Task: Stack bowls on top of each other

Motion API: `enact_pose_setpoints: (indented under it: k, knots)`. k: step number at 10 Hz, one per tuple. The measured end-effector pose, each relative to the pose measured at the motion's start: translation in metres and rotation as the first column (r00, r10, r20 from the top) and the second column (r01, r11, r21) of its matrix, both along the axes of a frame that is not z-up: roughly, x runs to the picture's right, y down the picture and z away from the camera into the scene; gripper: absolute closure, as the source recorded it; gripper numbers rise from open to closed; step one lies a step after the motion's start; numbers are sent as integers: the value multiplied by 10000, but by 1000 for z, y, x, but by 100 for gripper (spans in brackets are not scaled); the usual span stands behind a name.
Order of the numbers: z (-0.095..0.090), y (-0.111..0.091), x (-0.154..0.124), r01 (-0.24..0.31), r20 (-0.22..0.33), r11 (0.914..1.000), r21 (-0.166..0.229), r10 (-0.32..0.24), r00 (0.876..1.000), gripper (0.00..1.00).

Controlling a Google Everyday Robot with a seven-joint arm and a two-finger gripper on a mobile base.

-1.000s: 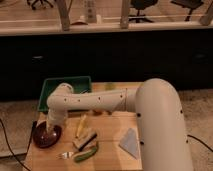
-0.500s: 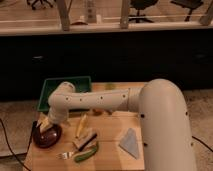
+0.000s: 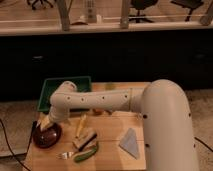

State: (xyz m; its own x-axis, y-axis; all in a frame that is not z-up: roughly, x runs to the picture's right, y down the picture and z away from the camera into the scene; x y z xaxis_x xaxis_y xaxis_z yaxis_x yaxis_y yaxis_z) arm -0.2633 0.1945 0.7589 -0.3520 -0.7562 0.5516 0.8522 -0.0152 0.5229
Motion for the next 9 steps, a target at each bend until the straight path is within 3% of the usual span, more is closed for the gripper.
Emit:
enact_pose_setpoints:
  k: [9]
  knots:
    - [2,-2,0,-2,-24,10000,-90,2,10000,20]
